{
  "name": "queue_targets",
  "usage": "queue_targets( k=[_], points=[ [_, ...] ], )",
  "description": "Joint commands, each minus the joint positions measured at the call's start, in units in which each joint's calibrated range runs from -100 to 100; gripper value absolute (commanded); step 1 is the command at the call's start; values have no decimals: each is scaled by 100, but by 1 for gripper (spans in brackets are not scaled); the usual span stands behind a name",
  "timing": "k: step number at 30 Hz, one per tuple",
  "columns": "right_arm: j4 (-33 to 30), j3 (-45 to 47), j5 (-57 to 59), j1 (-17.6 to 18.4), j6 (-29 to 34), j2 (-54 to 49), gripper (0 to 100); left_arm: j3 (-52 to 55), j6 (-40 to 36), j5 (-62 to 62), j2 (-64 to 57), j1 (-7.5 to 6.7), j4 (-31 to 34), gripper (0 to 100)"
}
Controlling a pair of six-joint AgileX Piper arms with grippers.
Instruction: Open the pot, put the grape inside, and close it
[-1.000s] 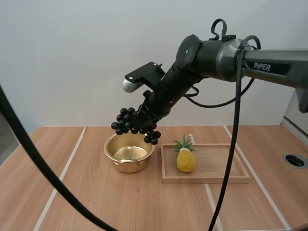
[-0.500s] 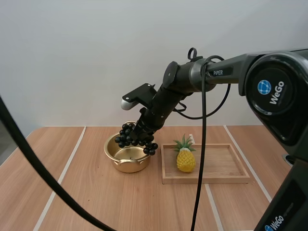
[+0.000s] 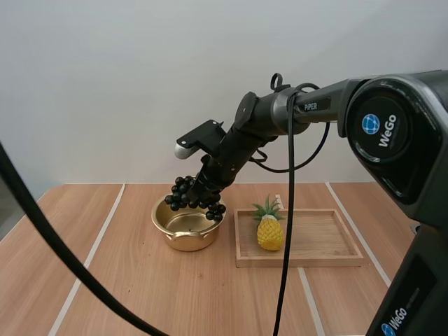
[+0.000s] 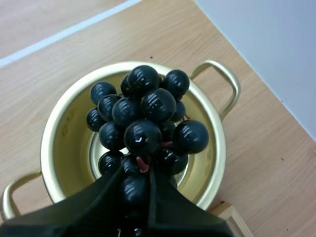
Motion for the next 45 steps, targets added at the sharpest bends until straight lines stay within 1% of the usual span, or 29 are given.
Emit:
queue_targets(
  k=[1, 12, 21, 26, 31, 33, 45],
  points=[
    [325, -152, -90, -1, -84, -17, 0, -30, 4, -28, 7, -4, 47, 0],
    [493, -152, 0, -1, -93, 330, 0, -30, 4, 25, 7, -4, 84, 0],
    [463, -140, 390, -1, -93, 869, 0, -30, 72, 25, 7, -4, 87, 0],
    [126, -140, 460, -1, 48, 1059, 0, -30, 133, 42, 7, -4, 87, 0],
    [-615, -140, 460, -1, 539, 1127, 0, -30, 133, 96, 7, -4, 87, 0],
    [-833, -140, 532, -1, 644, 1127, 0, -30, 133, 96, 7, -4, 87, 0],
    [-802, -140, 1918, -1, 634, 1115, 0, -30, 133, 150, 7, -4, 87, 0]
  ],
)
